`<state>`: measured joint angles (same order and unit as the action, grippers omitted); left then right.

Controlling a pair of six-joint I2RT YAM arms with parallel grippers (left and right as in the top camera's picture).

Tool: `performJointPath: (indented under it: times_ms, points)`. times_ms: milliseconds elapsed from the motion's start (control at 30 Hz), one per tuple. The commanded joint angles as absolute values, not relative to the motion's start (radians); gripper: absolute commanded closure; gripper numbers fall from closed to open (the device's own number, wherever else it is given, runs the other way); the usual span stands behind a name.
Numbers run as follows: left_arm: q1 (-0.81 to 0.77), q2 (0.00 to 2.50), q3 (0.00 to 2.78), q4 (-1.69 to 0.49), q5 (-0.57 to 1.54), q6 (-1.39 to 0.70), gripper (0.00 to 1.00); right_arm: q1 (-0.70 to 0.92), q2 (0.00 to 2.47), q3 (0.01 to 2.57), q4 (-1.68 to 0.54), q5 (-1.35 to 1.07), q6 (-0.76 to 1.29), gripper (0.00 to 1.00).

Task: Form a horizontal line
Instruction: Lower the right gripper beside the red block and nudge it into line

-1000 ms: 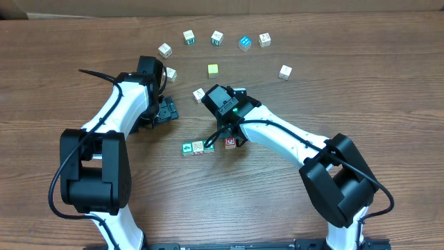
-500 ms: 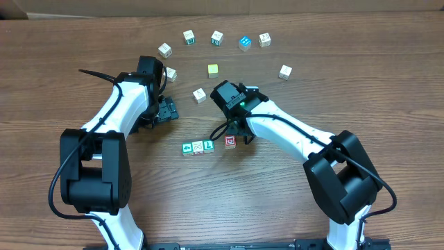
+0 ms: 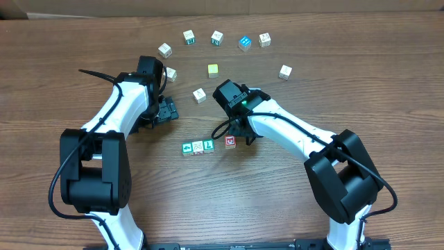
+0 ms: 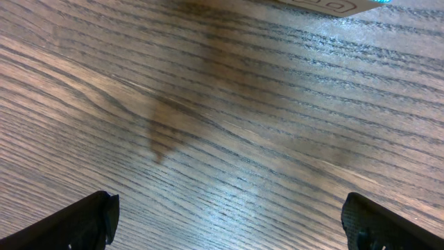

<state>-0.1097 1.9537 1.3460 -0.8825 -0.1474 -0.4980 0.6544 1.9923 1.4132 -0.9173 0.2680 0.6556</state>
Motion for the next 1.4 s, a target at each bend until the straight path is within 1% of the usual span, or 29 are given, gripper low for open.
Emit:
performJointPath:
  times_ms: [0, 100, 133, 167, 233, 667, 833, 1367]
  points:
    - [-0.112, 1.964, 1.343, -0.881, -0.160, -0.501, 0.01, 0.648, 1.966, 1.406, -0.926, 0.242, 0.666, 0.64]
    - [-0.112, 1.964, 1.343, -0.881, -0.160, -0.501, 0.00, 0.648, 1.966, 1.406, -0.934, 0.242, 0.666, 0.72]
    - [-0.112, 1.964, 1.343, -0.881, -0.160, -0.501, 0.00, 0.648, 1.966, 1.406, -0.934, 0.242, 0.666, 0.80]
    - [-0.112, 1.964, 1.343, -0.881, -0.160, -0.501, 0.00, 0.648, 1.966, 1.406, -0.934, 0.242, 0.666, 0.84]
    - [-0.112, 1.964, 1.343, -0.881, -0.160, -0.501, 0.00, 0.648, 1.966, 1.406, -0.934, 0.242, 0.666, 0.96]
    - [-0.112, 1.964, 1.343, -0.881, -0.160, -0.501, 0.00, 0.648, 1.966, 1.372, -0.905, 0.241, 0.665, 0.96]
    - [-0.112, 1.964, 1.343, -0.881, -0.160, -0.501, 0.00, 0.648, 1.966, 1.346, -0.850, 0.167, 0.646, 0.96]
    - [-0.112, 1.964, 1.343, -0.881, -0.160, -0.501, 0.00, 0.649, 1.966, 1.346, -0.838, 0.056, 0.648, 0.96]
